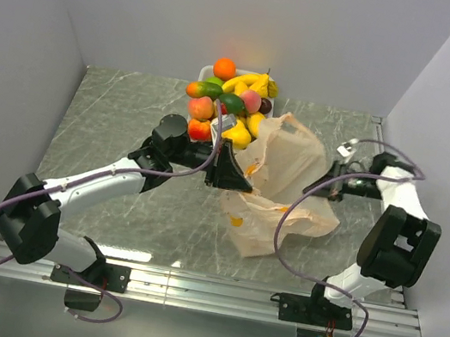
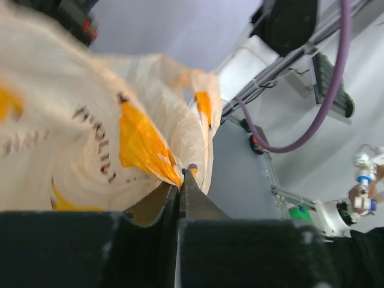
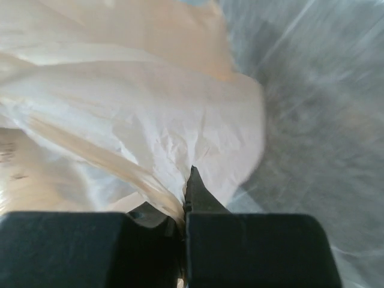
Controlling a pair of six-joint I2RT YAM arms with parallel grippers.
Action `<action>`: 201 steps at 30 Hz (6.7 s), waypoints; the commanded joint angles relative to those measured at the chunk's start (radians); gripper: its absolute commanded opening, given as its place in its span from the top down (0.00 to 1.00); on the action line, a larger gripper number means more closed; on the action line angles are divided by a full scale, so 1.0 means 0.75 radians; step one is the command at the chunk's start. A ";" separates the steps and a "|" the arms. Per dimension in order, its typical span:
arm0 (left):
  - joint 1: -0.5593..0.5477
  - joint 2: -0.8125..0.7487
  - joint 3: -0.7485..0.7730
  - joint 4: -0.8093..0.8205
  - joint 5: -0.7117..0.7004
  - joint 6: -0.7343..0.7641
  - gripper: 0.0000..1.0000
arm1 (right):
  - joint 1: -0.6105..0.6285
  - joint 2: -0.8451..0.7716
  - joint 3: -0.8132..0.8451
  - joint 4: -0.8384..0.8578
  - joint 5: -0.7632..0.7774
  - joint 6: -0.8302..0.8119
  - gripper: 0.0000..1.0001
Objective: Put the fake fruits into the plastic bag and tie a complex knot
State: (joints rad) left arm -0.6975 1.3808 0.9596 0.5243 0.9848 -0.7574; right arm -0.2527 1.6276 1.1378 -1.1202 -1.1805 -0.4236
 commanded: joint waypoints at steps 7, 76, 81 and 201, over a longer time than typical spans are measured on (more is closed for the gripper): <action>0.055 -0.072 0.072 -0.461 -0.268 0.286 0.47 | -0.215 -0.358 0.109 -0.067 0.148 -0.002 1.00; 0.253 0.180 0.853 -1.274 -0.835 0.766 0.60 | -0.123 -0.207 -0.118 0.109 -0.046 0.358 1.00; 0.010 0.223 0.917 -1.248 -0.755 0.812 0.57 | -0.142 -0.211 -0.130 0.091 -0.077 0.365 1.00; 0.234 0.497 1.099 -1.172 -0.963 1.552 0.01 | -0.170 -0.147 -0.026 0.029 0.228 0.195 1.00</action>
State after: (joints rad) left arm -0.5240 1.7515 1.8233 -0.4469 0.2806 0.1879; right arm -0.3859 1.5158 1.0809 -1.0866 -0.9916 -0.2600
